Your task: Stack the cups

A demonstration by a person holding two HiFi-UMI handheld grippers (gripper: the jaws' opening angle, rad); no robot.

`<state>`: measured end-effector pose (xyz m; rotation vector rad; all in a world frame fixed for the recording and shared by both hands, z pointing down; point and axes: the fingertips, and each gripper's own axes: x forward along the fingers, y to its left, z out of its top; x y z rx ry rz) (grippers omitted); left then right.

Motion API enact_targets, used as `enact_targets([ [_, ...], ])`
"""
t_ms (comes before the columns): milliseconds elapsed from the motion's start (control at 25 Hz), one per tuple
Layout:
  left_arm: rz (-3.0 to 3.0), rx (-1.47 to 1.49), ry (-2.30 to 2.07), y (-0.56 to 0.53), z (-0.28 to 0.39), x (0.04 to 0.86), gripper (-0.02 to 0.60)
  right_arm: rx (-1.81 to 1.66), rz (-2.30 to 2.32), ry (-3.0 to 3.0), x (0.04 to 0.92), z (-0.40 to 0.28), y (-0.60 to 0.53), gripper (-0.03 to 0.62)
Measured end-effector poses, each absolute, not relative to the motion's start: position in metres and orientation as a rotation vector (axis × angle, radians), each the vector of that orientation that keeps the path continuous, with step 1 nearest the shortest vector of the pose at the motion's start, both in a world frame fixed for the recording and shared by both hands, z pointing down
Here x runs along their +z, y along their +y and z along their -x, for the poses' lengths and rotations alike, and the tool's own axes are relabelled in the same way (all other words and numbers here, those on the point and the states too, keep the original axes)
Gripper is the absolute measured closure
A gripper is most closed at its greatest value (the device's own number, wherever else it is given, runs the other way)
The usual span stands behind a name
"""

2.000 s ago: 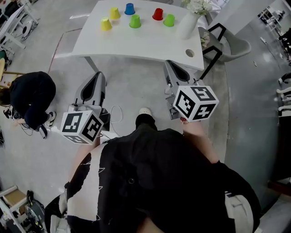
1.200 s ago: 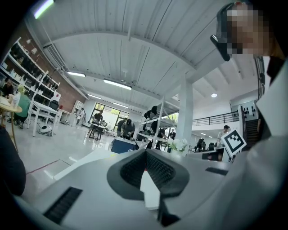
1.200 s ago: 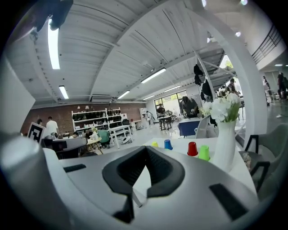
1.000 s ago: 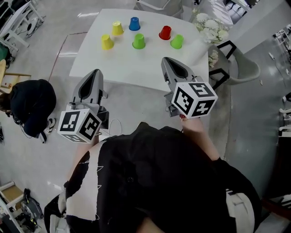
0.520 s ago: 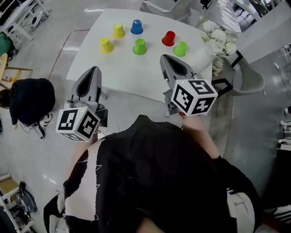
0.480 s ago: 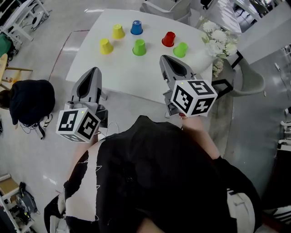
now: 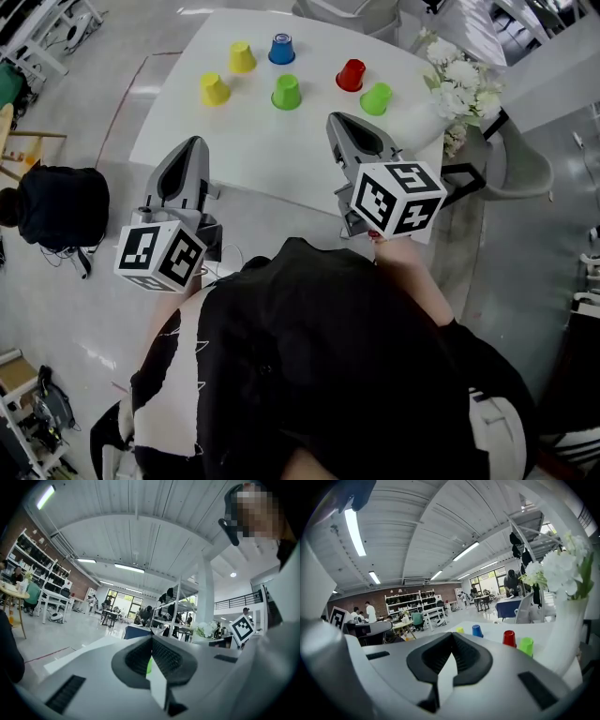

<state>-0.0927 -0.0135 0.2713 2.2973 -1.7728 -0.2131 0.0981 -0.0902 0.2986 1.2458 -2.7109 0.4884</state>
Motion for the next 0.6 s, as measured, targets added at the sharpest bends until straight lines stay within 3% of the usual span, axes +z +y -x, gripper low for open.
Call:
enact_targets([
  [600, -2.248, -0.181, -1.778, -0.006, 0.1, 0.285, 0.572, 0.52, -1.183, -2.668, 0.322, -0.089, -0.088, 0.59],
])
